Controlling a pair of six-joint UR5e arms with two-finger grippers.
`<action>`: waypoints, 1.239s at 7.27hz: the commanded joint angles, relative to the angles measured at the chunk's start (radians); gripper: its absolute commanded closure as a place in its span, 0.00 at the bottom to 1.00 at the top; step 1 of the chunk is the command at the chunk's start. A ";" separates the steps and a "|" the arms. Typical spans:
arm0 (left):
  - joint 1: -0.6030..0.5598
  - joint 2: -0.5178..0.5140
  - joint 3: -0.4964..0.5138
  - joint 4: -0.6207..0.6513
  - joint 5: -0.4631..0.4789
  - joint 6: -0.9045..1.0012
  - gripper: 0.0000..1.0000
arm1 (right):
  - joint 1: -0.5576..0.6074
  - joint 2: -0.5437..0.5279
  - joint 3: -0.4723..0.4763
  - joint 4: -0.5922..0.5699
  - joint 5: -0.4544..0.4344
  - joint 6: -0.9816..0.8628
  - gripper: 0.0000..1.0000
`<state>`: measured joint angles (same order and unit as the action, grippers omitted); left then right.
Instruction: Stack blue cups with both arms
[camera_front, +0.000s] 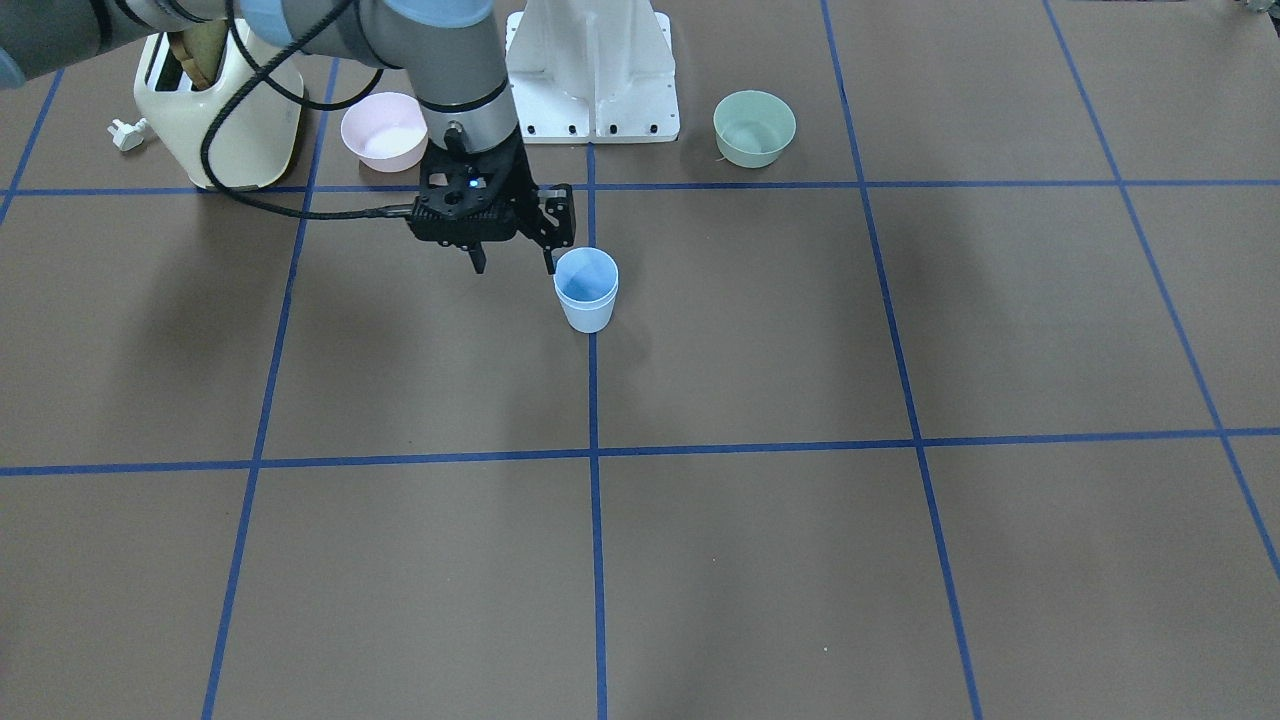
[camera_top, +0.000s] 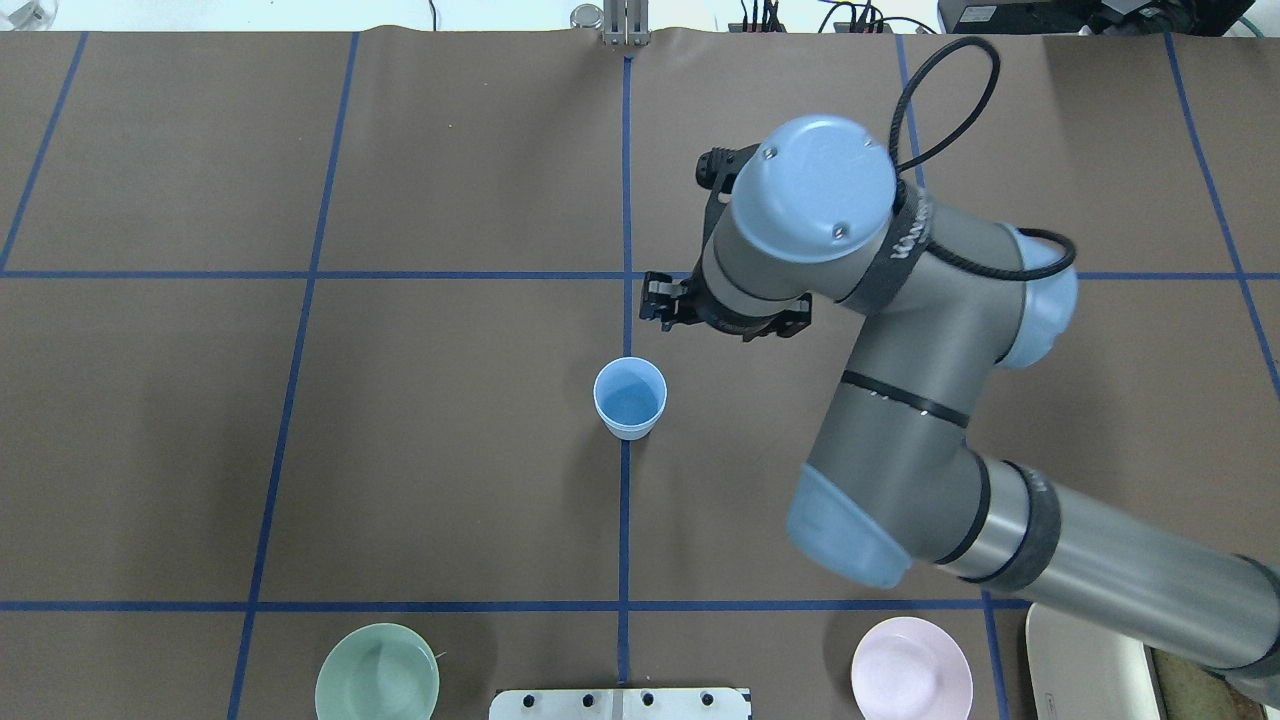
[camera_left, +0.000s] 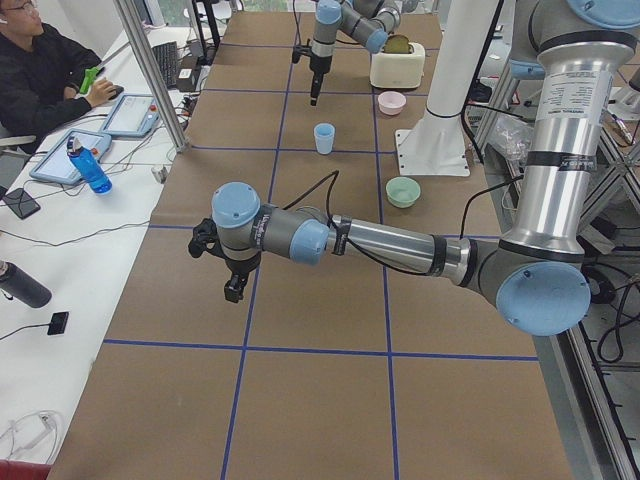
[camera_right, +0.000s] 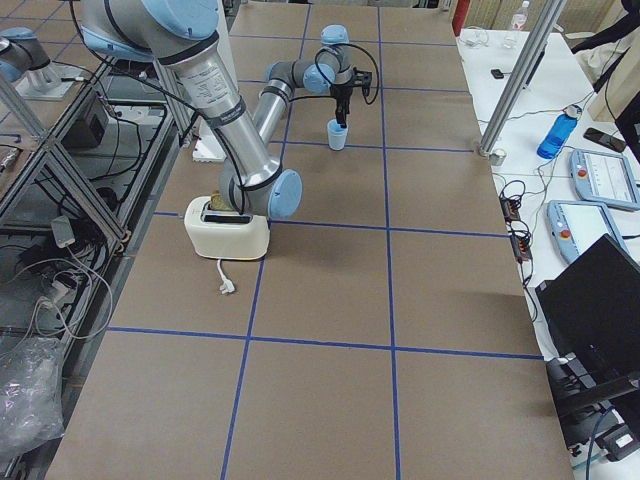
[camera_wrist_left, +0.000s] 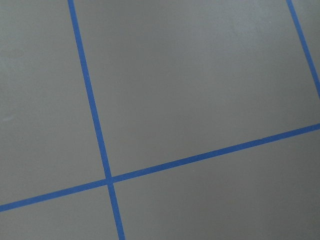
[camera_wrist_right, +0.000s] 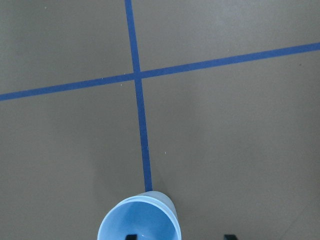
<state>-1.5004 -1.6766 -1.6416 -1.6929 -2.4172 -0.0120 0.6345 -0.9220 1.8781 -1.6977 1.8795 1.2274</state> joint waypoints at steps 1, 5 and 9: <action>-0.029 0.005 0.046 -0.007 -0.020 0.087 0.02 | 0.287 -0.146 0.015 0.004 0.189 -0.350 0.00; -0.096 -0.015 0.155 -0.008 -0.034 0.213 0.02 | 0.714 -0.351 -0.180 0.021 0.363 -1.015 0.00; -0.126 -0.026 0.200 -0.011 -0.037 0.274 0.02 | 0.855 -0.385 -0.546 0.312 0.423 -1.201 0.00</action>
<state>-1.6221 -1.7020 -1.4473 -1.7019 -2.4542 0.2538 1.4636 -1.2965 1.4320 -1.4881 2.2923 0.0385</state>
